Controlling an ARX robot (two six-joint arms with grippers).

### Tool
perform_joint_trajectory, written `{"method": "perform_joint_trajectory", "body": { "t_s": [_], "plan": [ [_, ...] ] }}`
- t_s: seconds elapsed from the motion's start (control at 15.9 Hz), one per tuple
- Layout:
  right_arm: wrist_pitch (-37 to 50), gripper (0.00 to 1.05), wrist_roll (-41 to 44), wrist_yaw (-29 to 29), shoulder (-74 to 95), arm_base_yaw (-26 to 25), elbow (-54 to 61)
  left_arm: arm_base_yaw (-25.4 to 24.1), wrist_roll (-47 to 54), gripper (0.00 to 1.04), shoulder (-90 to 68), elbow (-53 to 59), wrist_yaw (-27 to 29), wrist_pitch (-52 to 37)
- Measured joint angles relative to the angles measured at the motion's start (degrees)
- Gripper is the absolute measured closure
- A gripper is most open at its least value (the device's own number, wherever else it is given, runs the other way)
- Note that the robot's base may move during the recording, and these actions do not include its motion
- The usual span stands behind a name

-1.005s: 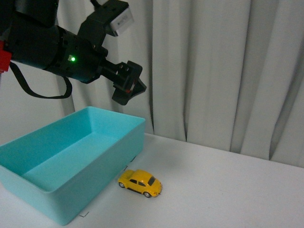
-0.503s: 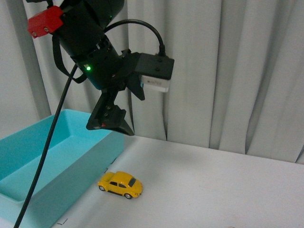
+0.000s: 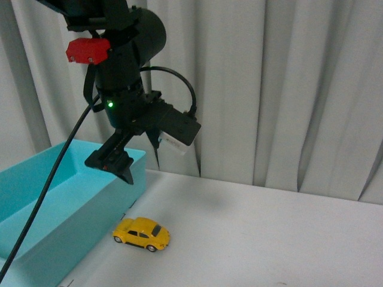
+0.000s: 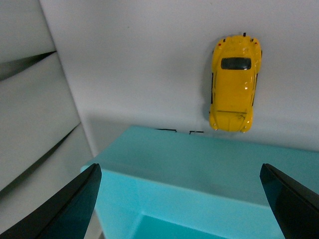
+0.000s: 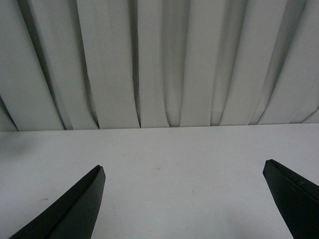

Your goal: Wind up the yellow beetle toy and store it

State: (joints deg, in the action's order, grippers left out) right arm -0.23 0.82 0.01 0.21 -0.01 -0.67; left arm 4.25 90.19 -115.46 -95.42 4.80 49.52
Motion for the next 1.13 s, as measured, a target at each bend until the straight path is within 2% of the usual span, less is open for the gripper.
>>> {"method": "perform_joint_trajectory", "body": {
  "t_s": [0.13,0.5,0.69,1.13],
  "plan": [
    [0.0,0.07,0.0,0.0,0.0,0.0,0.0,-0.1,-4.7,0.07,-1.4,0.4,2.2,-0.1],
    [0.0,0.07,0.0,0.0,0.0,0.0,0.0,-1.4,-28.7,0.07,-5.8,6.2,6.7,-4.6],
    [0.0,0.07,0.0,0.0,0.0,0.0,0.0,-0.7,-26.7,0.07,-7.6,7.0,3.9,-7.1],
    [0.0,0.07,0.0,0.0,0.0,0.0,0.0,-0.7,-20.7,0.07,-10.1,7.8,2.5,-10.0]
  ]
}}
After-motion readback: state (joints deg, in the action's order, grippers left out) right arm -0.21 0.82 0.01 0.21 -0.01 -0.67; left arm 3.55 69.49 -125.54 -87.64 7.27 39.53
